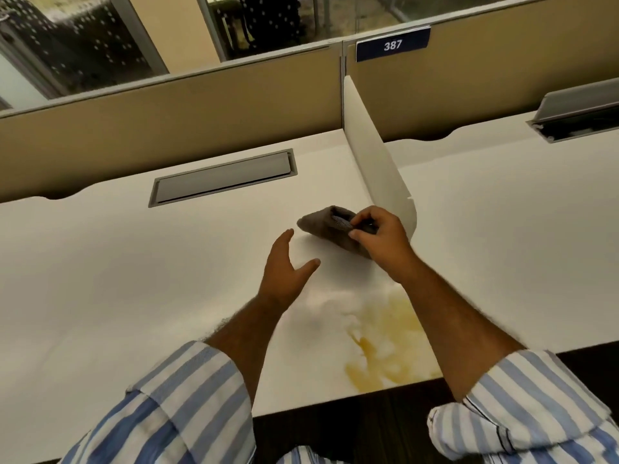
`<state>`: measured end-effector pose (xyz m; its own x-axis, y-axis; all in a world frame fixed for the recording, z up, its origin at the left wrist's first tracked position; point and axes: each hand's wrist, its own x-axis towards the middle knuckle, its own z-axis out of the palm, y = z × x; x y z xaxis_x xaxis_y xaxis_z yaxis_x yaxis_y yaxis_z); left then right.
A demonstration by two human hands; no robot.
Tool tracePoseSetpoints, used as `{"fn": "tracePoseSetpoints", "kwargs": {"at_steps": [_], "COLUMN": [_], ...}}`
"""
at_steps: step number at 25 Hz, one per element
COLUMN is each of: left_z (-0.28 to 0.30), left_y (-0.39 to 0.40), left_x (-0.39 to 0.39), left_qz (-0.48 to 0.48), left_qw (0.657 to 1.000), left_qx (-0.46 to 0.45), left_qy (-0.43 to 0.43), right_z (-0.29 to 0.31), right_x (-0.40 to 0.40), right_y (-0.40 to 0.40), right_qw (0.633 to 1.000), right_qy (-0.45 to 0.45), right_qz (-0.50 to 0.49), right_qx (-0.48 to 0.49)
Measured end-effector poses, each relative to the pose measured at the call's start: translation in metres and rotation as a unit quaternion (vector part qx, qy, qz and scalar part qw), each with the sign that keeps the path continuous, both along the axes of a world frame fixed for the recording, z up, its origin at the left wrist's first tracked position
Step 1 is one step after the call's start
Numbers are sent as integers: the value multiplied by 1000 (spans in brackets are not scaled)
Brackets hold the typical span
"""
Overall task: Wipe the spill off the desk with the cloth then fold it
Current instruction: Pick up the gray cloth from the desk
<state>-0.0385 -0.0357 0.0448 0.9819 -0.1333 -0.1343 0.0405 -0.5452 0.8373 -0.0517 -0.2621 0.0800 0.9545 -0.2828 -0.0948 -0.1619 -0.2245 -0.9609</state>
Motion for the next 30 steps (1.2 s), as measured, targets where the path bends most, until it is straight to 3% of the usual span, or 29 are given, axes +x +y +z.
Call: {"fn": "tracePoseSetpoints", "kwargs": {"at_steps": [3, 5, 7, 10, 12, 15, 23, 27, 30], "left_z": [12, 23, 25, 23, 19, 16, 10, 1, -11], "left_y": [-4, -10, -11, -10, -13, -26, -84, -111, -108], "left_x": [-34, -55, -84, -129, -164, -204, -254, -268, -278], "left_qz": [30, 96, 123, 63, 39, 38, -4, 11, 12], "left_qw": [996, 974, 929, 876, 864, 885, 920, 972, 990], "left_qx": [-88, -187, -292, -393, -415, -386, -325, -151, -69], "left_qy": [0, 80, 192, 273, 284, 258, 220, 177, 119], "right_z": [21, 34, 42, 48, 51, 53, 24, 3, -10], "right_x": [-49, -82, -118, -169, -206, -259, -356, -368, -372], "right_y": [-5, -6, -4, -6, -11, -28, -55, -69, -94], "right_qw": [995, 988, 976, 952, 946, 942, 923, 935, 938], "right_qy": [7, 6, -6, -25, -20, -4, 125, 141, 141], "right_qz": [36, 38, 28, -6, -16, -35, 60, -7, -68], "right_qx": [91, 153, 215, 305, 324, 333, 359, 325, 310]}}
